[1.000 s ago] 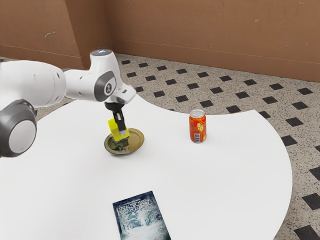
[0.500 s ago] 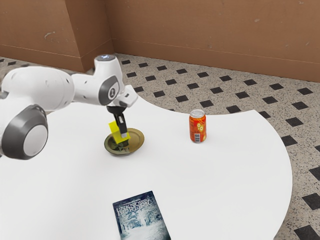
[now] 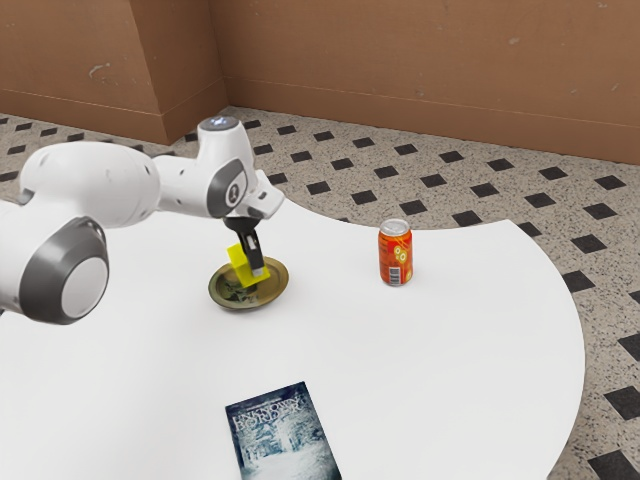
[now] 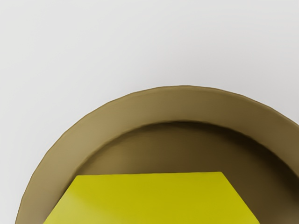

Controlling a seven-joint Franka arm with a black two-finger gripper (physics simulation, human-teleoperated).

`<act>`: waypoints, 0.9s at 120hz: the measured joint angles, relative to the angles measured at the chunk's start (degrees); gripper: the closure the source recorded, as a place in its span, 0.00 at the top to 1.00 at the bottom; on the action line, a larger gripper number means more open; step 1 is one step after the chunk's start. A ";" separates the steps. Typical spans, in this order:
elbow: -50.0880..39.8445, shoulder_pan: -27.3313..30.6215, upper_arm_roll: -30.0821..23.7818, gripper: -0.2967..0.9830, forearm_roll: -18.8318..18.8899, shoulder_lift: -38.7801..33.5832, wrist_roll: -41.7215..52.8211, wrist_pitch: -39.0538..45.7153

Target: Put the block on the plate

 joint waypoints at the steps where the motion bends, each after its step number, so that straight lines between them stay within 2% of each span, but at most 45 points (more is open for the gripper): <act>1: 0.00 -0.01 0.00 0.55 -0.01 0.01 0.00 0.01; 32: -0.11 -0.12 0.19 0.70 -0.19 -0.78 0.28 -0.08; 64: -4.30 -0.48 0.86 0.75 -0.08 -8.97 0.48 -1.86; 86: -8.56 -0.55 1.29 0.76 -0.22 -18.62 -3.04 -11.01; 108: -14.24 -0.56 0.42 0.76 -0.27 -30.31 -11.10 -22.99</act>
